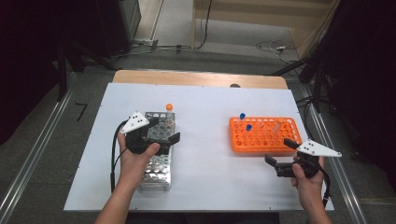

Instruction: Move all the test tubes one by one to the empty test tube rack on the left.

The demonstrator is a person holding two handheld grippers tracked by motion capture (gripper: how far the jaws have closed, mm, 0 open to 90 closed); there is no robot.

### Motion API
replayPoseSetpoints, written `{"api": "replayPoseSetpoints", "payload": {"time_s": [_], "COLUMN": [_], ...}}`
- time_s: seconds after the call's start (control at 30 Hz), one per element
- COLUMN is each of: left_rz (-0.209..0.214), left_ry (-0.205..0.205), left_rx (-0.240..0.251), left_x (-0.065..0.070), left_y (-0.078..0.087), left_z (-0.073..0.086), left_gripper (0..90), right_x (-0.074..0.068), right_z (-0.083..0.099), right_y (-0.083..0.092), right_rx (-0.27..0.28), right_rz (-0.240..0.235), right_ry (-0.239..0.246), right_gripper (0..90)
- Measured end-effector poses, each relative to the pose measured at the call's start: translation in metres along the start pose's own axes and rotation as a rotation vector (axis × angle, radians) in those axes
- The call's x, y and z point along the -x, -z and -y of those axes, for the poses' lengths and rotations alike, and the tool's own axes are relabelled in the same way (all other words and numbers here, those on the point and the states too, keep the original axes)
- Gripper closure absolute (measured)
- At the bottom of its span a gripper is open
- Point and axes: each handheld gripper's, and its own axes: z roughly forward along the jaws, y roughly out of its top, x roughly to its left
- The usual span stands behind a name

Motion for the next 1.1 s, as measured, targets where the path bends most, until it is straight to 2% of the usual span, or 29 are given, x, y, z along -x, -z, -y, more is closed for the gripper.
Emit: {"api": "replayPoseSetpoints", "payload": {"time_s": [0.07,0.2,0.3,0.4,0.63,0.7,0.73,0.8,0.9,0.93,1.0,1.1], "left_rz": [0.004,0.011,0.020,0.024,0.029,0.031,0.033,0.038,0.040,0.044,0.048,0.054], "left_ry": [0.005,0.005,-0.001,-0.001,0.000,-0.001,-0.002,0.000,-0.005,-0.010,-0.013,-0.013], "left_rx": [0.006,0.009,0.005,0.006,0.008,0.008,0.007,0.010,0.010,0.006,0.003,0.005], "left_x": [0.000,0.002,0.003,0.004,0.004,0.005,0.005,0.006,0.008,0.009,0.010,0.012], "left_y": [0.000,0.001,0.000,0.000,-0.001,-0.001,-0.001,-0.001,-0.001,-0.002,-0.002,-0.002], "left_z": [0.000,-0.001,-0.001,-0.001,-0.001,-0.001,-0.001,-0.001,-0.001,-0.001,-0.001,-0.001], "left_gripper": [0.0,0.0,0.0,0.0,0.0,0.0,0.0,0.0,0.0,0.0,0.0,0.0], "right_x": [0.002,0.010,0.020,0.029,0.047,0.054,0.054,0.058,0.062,0.062,0.061,0.058], "right_z": [-0.005,-0.012,-0.018,-0.023,-0.023,-0.019,-0.019,-0.016,-0.013,-0.011,-0.011,-0.009], "right_y": [-0.001,-0.005,-0.008,-0.012,-0.025,-0.032,-0.032,-0.038,-0.046,-0.051,-0.053,-0.057], "right_rx": [-0.003,-0.003,-0.001,-0.007,-0.010,-0.008,-0.008,-0.022,-0.037,-0.049,-0.053,-0.062], "right_rz": [0.029,0.054,0.066,0.097,0.110,0.115,0.115,0.123,0.135,0.136,0.130,0.126], "right_ry": [-0.008,-0.026,-0.053,-0.083,-0.120,-0.152,-0.152,-0.163,-0.181,-0.184,-0.180,-0.180], "right_gripper": [0.0,0.0,0.3,2.5,5.0,11.8,11.8,17.5,29.3,36.7,39.0,48.4]}}
